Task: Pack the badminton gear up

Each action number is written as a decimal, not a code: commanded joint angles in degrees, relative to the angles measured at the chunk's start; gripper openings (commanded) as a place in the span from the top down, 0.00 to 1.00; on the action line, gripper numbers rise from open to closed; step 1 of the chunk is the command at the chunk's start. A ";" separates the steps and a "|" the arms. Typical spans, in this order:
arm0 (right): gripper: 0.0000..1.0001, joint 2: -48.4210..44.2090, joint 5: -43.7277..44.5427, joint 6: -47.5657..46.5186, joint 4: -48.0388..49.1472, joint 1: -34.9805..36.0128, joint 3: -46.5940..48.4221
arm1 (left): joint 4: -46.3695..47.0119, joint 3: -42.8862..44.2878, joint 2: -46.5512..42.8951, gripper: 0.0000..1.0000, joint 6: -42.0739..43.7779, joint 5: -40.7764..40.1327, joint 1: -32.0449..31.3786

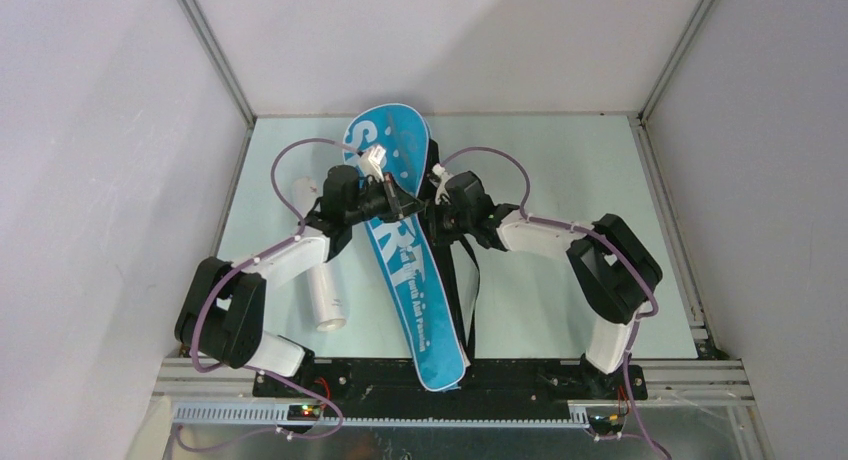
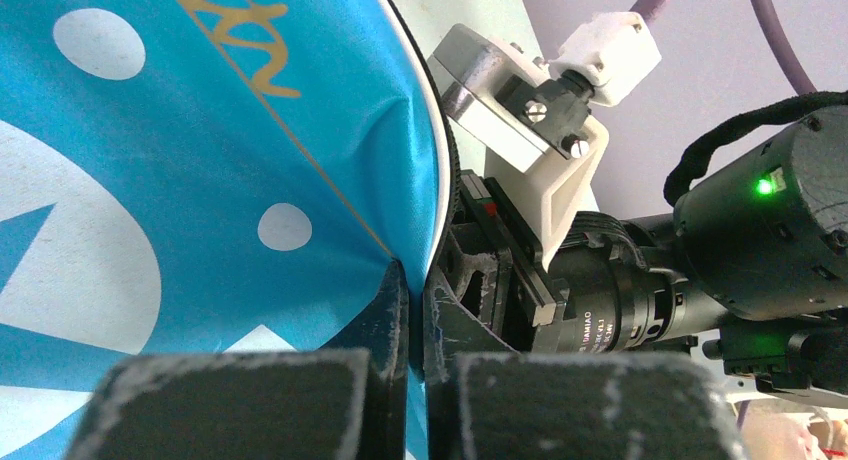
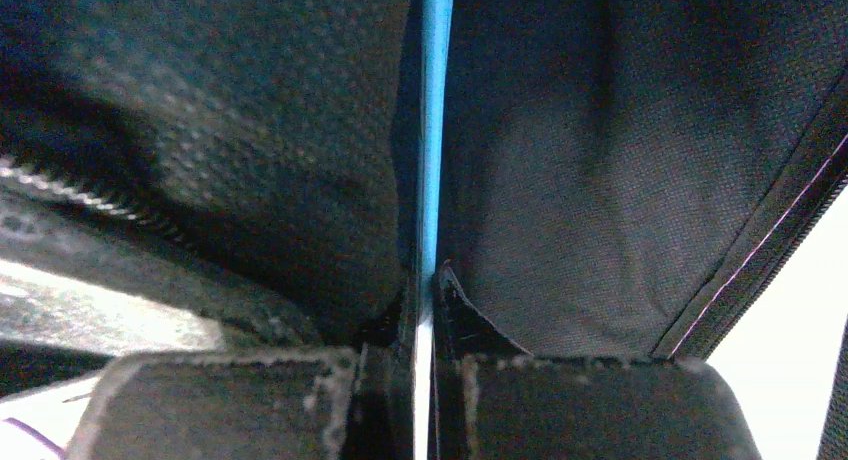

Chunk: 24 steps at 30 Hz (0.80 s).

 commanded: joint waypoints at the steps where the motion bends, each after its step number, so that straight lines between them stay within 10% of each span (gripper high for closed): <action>1: 0.99 5.61 -5.88 4.19 12.53 0.78 5.29 | 8.66 -0.69 -3.50 1.00 -5.45 10.94 -3.21; 14: 0.87 7.92 -1.44 6.14 13.35 1.96 4.79 | 11.77 -3.58 -4.19 1.00 -6.57 10.02 -1.24; 24: 0.42 -5.49 2.91 -7.64 -0.16 1.20 1.30 | 7.22 -1.42 -6.01 1.00 -3.44 8.39 3.87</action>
